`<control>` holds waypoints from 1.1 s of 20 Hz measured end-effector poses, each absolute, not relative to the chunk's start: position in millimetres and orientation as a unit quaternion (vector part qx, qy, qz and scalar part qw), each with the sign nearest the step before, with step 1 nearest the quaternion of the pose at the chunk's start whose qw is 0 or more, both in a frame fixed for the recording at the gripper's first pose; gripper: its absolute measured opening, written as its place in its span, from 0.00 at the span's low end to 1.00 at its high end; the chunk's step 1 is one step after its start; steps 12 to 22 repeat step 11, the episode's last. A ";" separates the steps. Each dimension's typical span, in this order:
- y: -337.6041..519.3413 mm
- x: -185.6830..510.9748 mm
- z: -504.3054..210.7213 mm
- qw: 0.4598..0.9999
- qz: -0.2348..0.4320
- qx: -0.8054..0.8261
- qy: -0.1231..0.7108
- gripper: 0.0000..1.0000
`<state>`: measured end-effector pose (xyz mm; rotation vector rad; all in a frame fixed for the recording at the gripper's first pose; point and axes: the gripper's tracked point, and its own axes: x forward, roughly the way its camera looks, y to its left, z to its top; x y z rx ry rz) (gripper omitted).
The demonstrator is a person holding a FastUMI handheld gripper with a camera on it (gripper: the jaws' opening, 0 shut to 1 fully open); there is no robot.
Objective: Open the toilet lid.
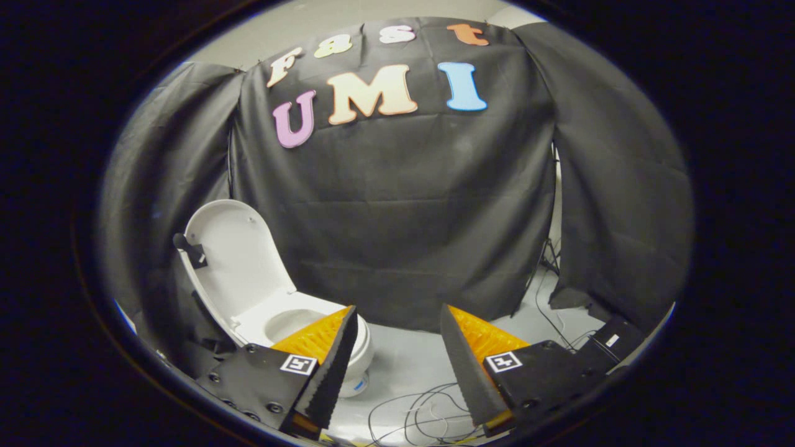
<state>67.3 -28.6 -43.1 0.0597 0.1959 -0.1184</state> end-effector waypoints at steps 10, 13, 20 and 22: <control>-7.4 34.4 -26.5 0.997 -0.008 0.025 0.067 0.84; -7.3 30.1 -23.7 0.998 -0.008 0.024 0.062 0.84; -7.3 30.1 -23.7 0.998 -0.008 0.024 0.062 0.84; -7.3 30.1 -23.7 0.998 -0.008 0.024 0.062 0.84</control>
